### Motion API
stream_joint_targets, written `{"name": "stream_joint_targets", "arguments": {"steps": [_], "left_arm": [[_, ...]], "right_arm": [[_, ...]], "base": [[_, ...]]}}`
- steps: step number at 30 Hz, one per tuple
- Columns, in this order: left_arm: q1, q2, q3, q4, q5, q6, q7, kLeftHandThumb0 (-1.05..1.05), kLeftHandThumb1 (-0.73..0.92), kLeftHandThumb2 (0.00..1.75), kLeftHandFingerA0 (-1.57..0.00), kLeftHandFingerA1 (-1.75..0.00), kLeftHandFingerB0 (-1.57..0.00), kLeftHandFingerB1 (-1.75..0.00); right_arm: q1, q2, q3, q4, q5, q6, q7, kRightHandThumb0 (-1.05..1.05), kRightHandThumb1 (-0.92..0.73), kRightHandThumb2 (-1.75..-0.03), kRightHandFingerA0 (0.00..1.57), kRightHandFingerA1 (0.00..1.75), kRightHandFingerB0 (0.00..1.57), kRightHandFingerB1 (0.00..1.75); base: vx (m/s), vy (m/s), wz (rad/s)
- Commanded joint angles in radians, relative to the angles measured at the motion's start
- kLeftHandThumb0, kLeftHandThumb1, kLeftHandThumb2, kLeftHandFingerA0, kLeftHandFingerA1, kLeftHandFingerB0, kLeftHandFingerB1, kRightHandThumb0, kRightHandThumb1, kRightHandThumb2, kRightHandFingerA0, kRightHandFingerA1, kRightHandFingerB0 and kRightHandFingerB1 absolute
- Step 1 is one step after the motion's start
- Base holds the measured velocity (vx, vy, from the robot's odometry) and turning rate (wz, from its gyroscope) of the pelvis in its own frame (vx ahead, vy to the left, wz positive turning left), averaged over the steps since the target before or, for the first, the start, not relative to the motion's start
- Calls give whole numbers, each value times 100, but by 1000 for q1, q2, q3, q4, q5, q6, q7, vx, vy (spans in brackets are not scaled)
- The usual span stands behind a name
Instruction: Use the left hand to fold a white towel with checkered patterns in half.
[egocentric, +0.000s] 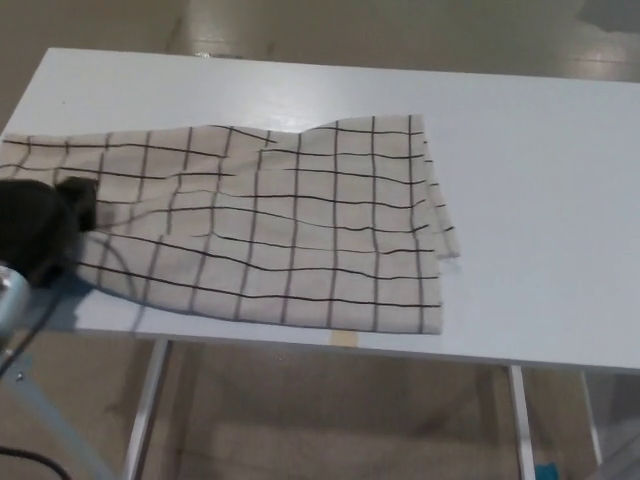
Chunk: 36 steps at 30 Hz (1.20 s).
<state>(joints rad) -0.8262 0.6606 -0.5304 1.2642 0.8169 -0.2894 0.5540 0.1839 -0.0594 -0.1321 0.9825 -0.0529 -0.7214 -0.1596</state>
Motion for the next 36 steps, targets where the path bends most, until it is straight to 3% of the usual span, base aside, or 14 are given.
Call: {"name": "stream_joint_targets", "arguments": {"steps": [1,2,3,4,6,7,11,16,19,31,32,34,35,36], "left_arm": [[-50,42,19,-4,-17,-20,-11,-22,69,55,-76,-175,-60,-175],[-56,48,22,-8,-19,-22,-13,-24,68,56,-77,-175,-61,-175],[-74,56,25,-22,-17,-26,2,-36,47,79,-113,-145,-95,-134],[-84,56,22,-29,-10,-25,14,-36,47,79,-114,-144,-96,-134],[-95,55,15,-39,1,-26,31,-36,46,78,-114,-145,-95,-134],[-110,52,4,-55,17,-32,50,-32,58,57,-81,-175,-68,-168],[-149,50,-27,-100,57,-50,83,-25,62,55,-80,-175,-61,-175],[-211,41,-108,-180,144,-60,158,-26,59,55,-81,-175,-62,-174],[-284,-3,-220,-250,262,-83,220,-21,59,57,-88,-175,-74,-167],[-309,-65,-430,-422,418,-103,171,-23,54,59,-92,-175,-81,-163],[-306,-80,-448,-424,430,-103,168,-28,35,76,-122,-143,-106,-133],[-301,-109,-482,-428,452,-98,168,-32,37,75,-124,-145,-103,-126],[-301,-109,-482,-428,452,-98,168,-32,37,75,-124,-145,-103,-126],[-300,-124,-497,-428,462,-98,166,-31,54,57,-90,-175,-90,-139]], "right_arm": [[5,-8,0,2,4,10,7,-48,-82,-66,19,30,12,23],[3,-9,2,4,-2,10,-1,-49,-82,-66,19,29,12,24],[0,-10,4,9,-12,8,-16,-50,-82,-67,19,29,12,26],[0,-11,4,11,-13,5,-18,-50,-82,-67,20,29,12,26],[1,-11,4,12,-12,1,-16,-50,-82,-67,20,29,13,26],[6,-9,2,8,-9,-3,-15,-49,-82,-67,20,29,14,27],[21,-9,0,-9,-2,3,-5,-50,-83,-66,20,29,14,27],[33,-10,-6,-27,19,16,30,-50,-83,-66,20,29,15,26],[36,-5,-10,-21,20,1,26,-49,-84,-67,21,29,18,27],[39,-21,6,-27,-24,8,-13,-49,-84,-66,22,30,23,29],[37,-24,11,-26,-34,9,-23,-49,-83,-66,22,30,23,30],[33,-30,13,-20,-39,4,-28,-49,-83,-66,22,30,24,30],[33,-30,13,-20,-39,4,-28,-49,-83,-66,22,30,24,30],[32,-31,13,-17,-38,3,-28,-49,-82,-66,22,30,24,30]], "base": [[0,0,0],[0,0,0],[0,0,0],[0,0,0],[0,0,0],[0,0,0],[0,0,0],[0,0,0],[0,0,0],[0,0,0],[0,0,0],[0,0,0],[0,0,0],[0,0,0]]}}
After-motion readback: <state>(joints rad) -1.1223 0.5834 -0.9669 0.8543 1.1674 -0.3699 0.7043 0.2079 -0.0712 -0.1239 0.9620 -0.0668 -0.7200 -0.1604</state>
